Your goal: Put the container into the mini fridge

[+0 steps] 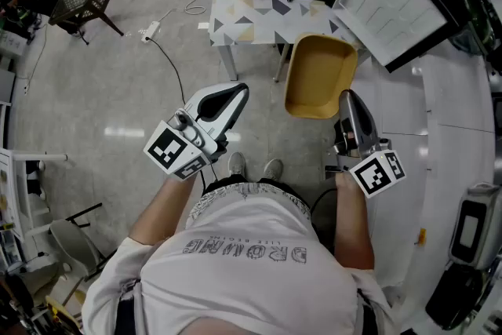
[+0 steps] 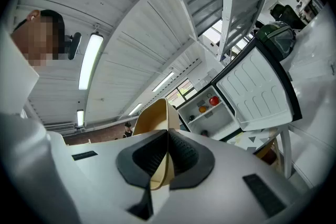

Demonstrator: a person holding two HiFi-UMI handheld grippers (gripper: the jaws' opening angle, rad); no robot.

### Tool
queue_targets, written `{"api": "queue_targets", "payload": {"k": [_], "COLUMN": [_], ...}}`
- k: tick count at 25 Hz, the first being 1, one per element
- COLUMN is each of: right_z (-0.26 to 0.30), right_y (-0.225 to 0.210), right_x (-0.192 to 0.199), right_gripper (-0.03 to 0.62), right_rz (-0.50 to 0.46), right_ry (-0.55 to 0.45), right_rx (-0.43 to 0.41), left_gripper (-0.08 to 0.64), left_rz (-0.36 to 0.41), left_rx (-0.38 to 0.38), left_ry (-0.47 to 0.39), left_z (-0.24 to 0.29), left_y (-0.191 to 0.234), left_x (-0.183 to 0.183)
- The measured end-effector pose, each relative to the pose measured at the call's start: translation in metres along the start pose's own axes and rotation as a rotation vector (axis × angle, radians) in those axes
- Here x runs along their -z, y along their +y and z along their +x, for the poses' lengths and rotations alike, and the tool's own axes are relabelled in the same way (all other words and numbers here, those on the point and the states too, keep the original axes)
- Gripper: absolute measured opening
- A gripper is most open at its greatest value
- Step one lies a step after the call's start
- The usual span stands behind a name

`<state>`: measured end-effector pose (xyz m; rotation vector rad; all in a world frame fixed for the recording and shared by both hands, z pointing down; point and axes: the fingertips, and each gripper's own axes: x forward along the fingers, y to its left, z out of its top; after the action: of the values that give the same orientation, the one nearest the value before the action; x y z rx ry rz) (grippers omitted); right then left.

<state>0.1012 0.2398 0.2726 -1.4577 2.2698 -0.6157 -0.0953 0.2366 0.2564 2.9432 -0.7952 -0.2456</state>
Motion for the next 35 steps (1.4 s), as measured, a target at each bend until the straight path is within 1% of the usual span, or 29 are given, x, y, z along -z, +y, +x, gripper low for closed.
{"api": "queue_targets", "payload": {"k": [10, 28, 35], "right_z": [-0.004, -0.015, -0.009], "right_y": [-0.011, -0.062, -0.076], "right_x": [-0.005, -0.021, -0.024], "right_gripper": [0.011, 0.011, 0.011], "right_rz": [0.025, 0.035, 0.038], "right_ry": [-0.008, 0.013, 0.018], "right_rx": [0.008, -0.002, 0.002], "left_gripper": [0.005, 0.006, 0.005], "left_rz": [-0.007, -0.003, -0.001], "left_rx": [-0.006, -0.043, -0.055], "left_ry": [0.014, 0.025, 0.029], "left_z": [0.01, 0.051, 0.062], "left_y": [-0.005, -0.022, -0.014], "left_x": [0.007, 0.029, 0.032]}}
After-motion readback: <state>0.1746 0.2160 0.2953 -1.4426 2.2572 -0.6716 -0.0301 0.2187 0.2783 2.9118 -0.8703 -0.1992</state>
